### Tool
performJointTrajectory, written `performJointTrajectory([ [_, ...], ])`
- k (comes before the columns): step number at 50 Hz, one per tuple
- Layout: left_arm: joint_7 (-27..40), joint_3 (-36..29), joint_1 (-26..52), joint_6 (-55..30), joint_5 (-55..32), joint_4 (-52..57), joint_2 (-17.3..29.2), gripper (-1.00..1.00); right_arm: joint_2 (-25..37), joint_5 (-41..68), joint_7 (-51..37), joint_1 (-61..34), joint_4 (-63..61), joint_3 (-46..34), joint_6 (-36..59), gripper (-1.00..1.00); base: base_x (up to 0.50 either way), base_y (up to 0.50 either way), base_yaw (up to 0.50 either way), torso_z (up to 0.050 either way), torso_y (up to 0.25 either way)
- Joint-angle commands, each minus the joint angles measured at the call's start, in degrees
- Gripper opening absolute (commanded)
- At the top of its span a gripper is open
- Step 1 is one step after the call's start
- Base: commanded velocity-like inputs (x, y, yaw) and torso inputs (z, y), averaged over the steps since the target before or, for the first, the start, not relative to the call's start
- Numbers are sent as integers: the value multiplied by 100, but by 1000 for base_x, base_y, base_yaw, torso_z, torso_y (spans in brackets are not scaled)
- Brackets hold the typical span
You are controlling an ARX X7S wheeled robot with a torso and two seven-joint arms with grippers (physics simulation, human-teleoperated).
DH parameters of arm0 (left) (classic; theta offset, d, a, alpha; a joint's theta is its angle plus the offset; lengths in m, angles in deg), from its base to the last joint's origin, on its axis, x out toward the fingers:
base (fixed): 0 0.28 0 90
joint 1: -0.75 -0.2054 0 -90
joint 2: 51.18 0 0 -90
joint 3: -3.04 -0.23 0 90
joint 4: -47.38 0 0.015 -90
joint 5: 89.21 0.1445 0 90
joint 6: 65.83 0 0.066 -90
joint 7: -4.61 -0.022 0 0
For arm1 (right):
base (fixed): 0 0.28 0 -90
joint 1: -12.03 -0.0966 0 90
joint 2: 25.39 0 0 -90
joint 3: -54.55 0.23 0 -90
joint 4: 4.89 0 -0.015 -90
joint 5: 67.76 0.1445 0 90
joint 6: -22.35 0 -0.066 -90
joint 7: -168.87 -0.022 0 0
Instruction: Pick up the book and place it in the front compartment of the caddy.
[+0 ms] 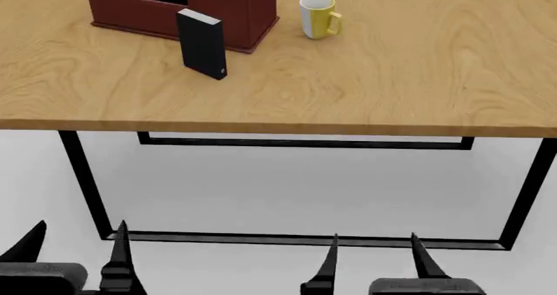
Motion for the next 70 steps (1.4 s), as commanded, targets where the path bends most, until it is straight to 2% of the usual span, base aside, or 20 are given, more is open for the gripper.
performJointTrajectory([
  [1, 176, 167, 698, -1183, -493, 1290, 209, 100, 306, -28, -53, -825, -1236, -55, 1456, 100, 0, 0, 0, 0, 0],
  [10, 546, 658, 1189, -2583, -1010, 2654, 494, 100, 549, -69, -117, -1518, -2961, 10, 3299, 100, 0, 0, 0, 0, 0],
  [18, 933, 1669, 1236, -4042, -1867, 4259, 717, 100, 771, -184, -189, -2232, -4953, -59, 5659, 100, 0, 0, 0, 0, 0],
  [20, 1029, 1979, 1225, -4356, -2089, 4628, 774, 100, 854, -55, -284, -2394, -5087, -67, 5875, 100, 0, 0, 0, 0, 0],
  [21, 1114, 2144, 1348, -4695, -2277, 4735, 805, 100, 1093, 410, -725, -2452, -5087, -64, 5859, 100, 0, 0, 0, 0, 0],
  [23, 1470, 2385, 1395, -4772, -2839, 4889, 1028, 100, 2652, 2129, -2444, -2874, -5087, 30, 5515, 100, 0, 0, 0, 0, 0],
  [24, 1866, 2448, 1342, -4695, -3316, 4890, 1264, 100, 3118, 2988, -3304, -3117, -5086, -152, 5286, 100, 0, 0, 0, 0, 0],
  [27, 3019, 2347, 971, -3918, -4475, 4890, 2220, 100, 3947, 5566, -5882, -3846, -5085, -1013, 4665, 100, 0, 0, 0, 0, 0],
  [29, 3585, 2214, 713, -3395, -4905, 4889, 2788, 100, 4331, 6946, -6663, -4277, -5085, -1595, 4216, 100, 0, 0, 0, 0, 0],
  [33, 4253, 2000, 423, -2539, -5233, 4886, 3492, 100, 4731, 7268, -7298, -5058, -5085, -2658, 3633, 100, 0, 0, 0, 0, 0],
  [36, 4400, 1795, 456, -2364, -5231, 4870, 3637, 100, 4951, 7125, -7437, -5320, -5084, -3296, 3167, 100, 0, 0, 0, 0, 0],
  [40, 4550, 1584, 507, -2254, -5191, 4863, 3774, 100, 5075, 7004, -7495, -5461, -5078, -3703, 2831, 100, 0, 0, 0, 0, 0],
  [48, 4738, 1234, 653, -2102, -5170, 4855, 3948, 100, 5028, 6774, -7439, -5423, -4968, -3800, 2696, 100, 184, 0, 0, 0, 0],
  [70, 4979, 1016, 544, -1651, -5190, 4836, 4303, 100, 4981, 6835, -7431, -5554, -4922, -3890, 2747, 100, 205, 21, 0, 0, 0],
])
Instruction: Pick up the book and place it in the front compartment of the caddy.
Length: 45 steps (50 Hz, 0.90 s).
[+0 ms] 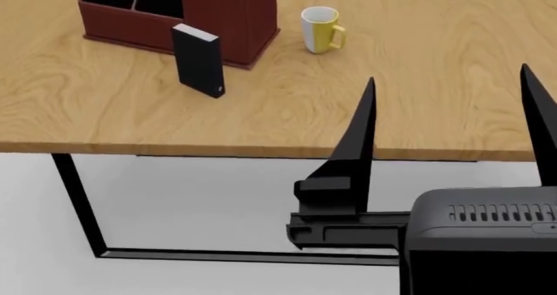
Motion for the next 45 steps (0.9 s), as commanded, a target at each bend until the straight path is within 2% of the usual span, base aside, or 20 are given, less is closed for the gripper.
performJointTrajectory([
  [1, 186, -127, -23, 221, -67, 20, 218, 100, 53, 137, -124, -140, -13, -119, -9, 100, 215, 90, 0, 0, 0],
  [22, 303, -273, -88, 533, -64, -29, 425, 100, 47, 251, -163, -282, -40, -185, 28, 100, 220, 147, 0, 0, 1],
  [45, 366, -504, -60, 683, 55, -92, 529, 100, -41, 255, -89, -444, 60, -258, 67, 100, 221, 253, 0, 0, 0],
])
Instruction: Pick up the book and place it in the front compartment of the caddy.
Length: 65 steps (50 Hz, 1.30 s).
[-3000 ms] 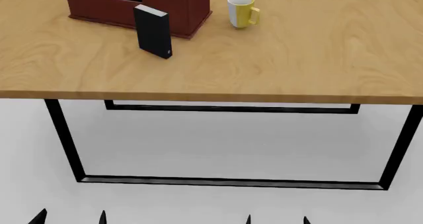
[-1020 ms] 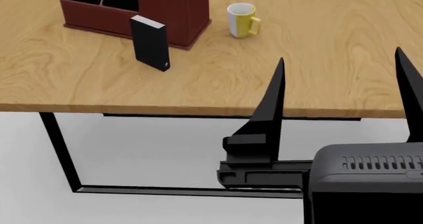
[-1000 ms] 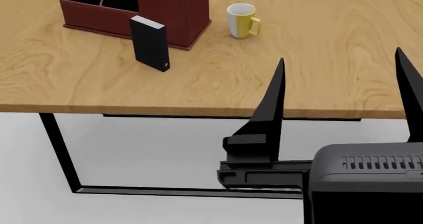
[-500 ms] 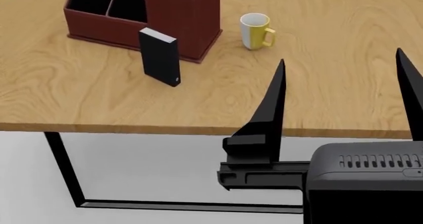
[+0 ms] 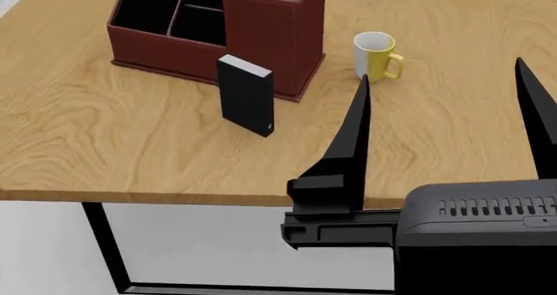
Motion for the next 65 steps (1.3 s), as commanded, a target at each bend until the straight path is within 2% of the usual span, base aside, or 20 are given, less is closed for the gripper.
performJointTrajectory([
  [1, 22, -124, 23, 68, 53, -36, 42, 100, -61, -27, 44, -66, 70, -44, 24, 100, 219, 199, 0, 0, 10],
  [44, 206, -437, 140, 265, 75, -11, 263, 100, -23, -192, 95, 21, 82, -78, -88, 100, 222, 175, 0, 0, 1],
  [65, 246, -659, 268, 330, 98, -14, 329, 100, 134, -99, 24, -3, -27, -50, -165, 100, 228, 43, 0, 0, 1],
])
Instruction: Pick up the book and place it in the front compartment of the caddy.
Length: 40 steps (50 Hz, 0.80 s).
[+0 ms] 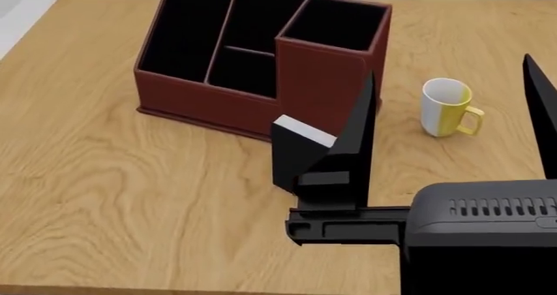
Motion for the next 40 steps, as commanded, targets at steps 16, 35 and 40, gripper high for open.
performJointTrajectory([
  [16, 81, -166, 56, 146, 7, -11, 123, 100, -32, 37, 45, -127, 46, -54, 14, 100, 252, 15, 0, 0, 1],
  [35, 92, -309, 132, 189, 29, -53, 149, 100, -50, 38, 52, -172, 80, -74, 20, 100, 281, 53, 0, 0, 1],
  [40, 90, -359, 165, 190, 41, -69, 143, 100, -54, 6, 57, -152, 91, -83, 7, 100, 299, 78, 0, 0, 0],
])
